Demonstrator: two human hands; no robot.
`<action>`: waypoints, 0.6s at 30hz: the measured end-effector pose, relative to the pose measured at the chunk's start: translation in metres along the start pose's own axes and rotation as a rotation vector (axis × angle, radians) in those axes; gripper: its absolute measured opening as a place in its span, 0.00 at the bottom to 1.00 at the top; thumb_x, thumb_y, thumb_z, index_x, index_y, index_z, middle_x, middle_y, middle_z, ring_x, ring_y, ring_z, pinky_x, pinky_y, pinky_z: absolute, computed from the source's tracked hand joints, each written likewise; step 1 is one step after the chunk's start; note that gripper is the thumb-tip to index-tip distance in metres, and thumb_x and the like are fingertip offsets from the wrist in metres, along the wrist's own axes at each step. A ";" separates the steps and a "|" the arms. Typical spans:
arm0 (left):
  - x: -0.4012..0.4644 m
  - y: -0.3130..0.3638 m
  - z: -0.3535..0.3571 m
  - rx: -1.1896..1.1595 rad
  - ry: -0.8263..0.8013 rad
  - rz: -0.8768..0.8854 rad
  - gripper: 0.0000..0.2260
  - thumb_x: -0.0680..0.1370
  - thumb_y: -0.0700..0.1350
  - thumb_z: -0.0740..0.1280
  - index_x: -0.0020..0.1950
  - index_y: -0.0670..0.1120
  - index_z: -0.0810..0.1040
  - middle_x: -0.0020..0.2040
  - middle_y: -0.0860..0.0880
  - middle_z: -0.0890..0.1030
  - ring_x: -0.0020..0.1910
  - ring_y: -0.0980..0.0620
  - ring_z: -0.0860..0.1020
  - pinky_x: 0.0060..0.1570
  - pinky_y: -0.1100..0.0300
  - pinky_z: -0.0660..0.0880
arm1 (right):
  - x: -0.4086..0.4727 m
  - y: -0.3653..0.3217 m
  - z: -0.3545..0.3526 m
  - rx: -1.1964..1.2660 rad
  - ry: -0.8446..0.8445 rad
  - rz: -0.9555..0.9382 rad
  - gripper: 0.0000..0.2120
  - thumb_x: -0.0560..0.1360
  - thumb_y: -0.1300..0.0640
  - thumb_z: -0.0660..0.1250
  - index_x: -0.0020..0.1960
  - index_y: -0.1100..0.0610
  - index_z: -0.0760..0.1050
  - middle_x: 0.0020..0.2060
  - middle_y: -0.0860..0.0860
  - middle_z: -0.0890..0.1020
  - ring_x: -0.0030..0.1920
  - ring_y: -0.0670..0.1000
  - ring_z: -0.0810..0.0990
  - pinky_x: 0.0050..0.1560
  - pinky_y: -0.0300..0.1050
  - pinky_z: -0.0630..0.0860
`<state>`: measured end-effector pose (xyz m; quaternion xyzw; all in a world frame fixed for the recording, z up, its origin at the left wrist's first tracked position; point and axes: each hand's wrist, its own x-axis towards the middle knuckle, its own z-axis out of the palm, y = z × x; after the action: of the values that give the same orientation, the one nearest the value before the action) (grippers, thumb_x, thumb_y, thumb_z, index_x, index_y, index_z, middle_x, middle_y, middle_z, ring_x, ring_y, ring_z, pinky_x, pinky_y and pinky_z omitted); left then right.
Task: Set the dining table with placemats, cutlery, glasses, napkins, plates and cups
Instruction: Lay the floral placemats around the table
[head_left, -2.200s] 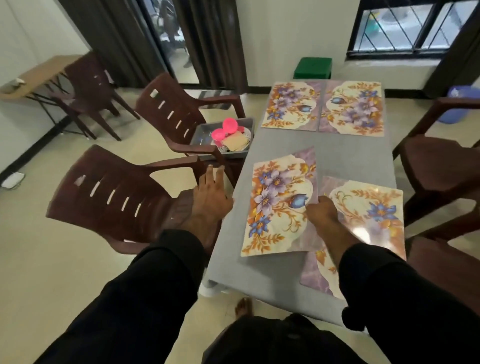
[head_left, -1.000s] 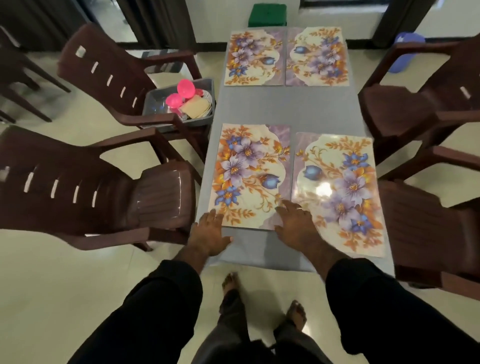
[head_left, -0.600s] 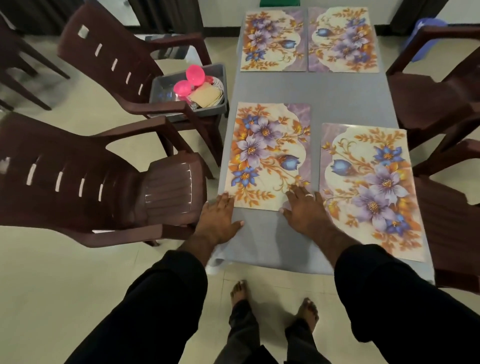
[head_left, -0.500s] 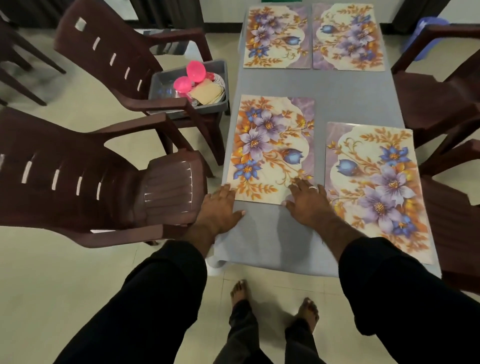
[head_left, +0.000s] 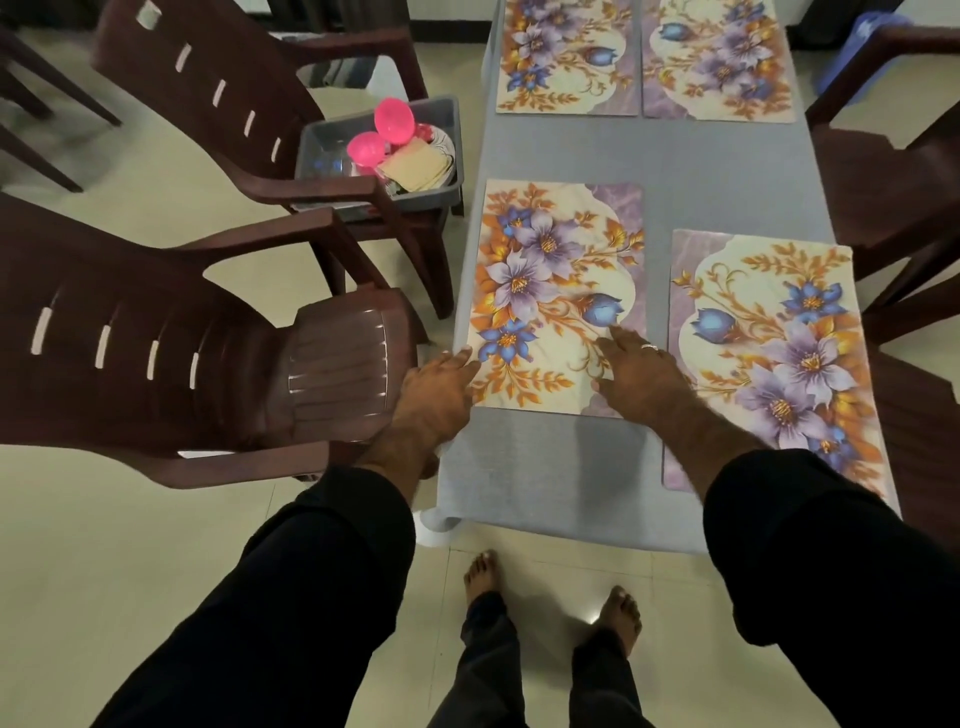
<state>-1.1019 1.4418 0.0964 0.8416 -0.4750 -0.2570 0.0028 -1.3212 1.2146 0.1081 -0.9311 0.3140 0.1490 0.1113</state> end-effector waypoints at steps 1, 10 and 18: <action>-0.003 0.001 0.001 -0.003 -0.009 -0.005 0.28 0.86 0.59 0.64 0.85 0.55 0.63 0.86 0.53 0.61 0.84 0.43 0.60 0.80 0.37 0.62 | -0.003 0.000 0.000 -0.002 -0.002 -0.004 0.36 0.79 0.46 0.71 0.81 0.55 0.62 0.83 0.56 0.61 0.82 0.60 0.61 0.76 0.62 0.67; -0.027 0.004 0.000 -0.005 -0.059 -0.017 0.29 0.84 0.55 0.68 0.84 0.54 0.65 0.85 0.54 0.63 0.77 0.43 0.68 0.76 0.41 0.70 | -0.030 -0.006 0.002 -0.007 -0.050 0.007 0.37 0.80 0.43 0.70 0.82 0.54 0.59 0.84 0.54 0.59 0.82 0.58 0.59 0.76 0.62 0.66; -0.045 0.000 0.007 -0.048 -0.060 -0.051 0.28 0.83 0.56 0.70 0.83 0.56 0.68 0.85 0.55 0.64 0.78 0.43 0.69 0.76 0.39 0.70 | -0.044 -0.012 0.003 -0.032 -0.079 0.013 0.37 0.81 0.42 0.68 0.83 0.53 0.58 0.84 0.54 0.57 0.83 0.58 0.58 0.76 0.61 0.67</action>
<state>-1.1236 1.4791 0.1100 0.8451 -0.4469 -0.2935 0.0023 -1.3477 1.2488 0.1213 -0.9240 0.3132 0.1912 0.1077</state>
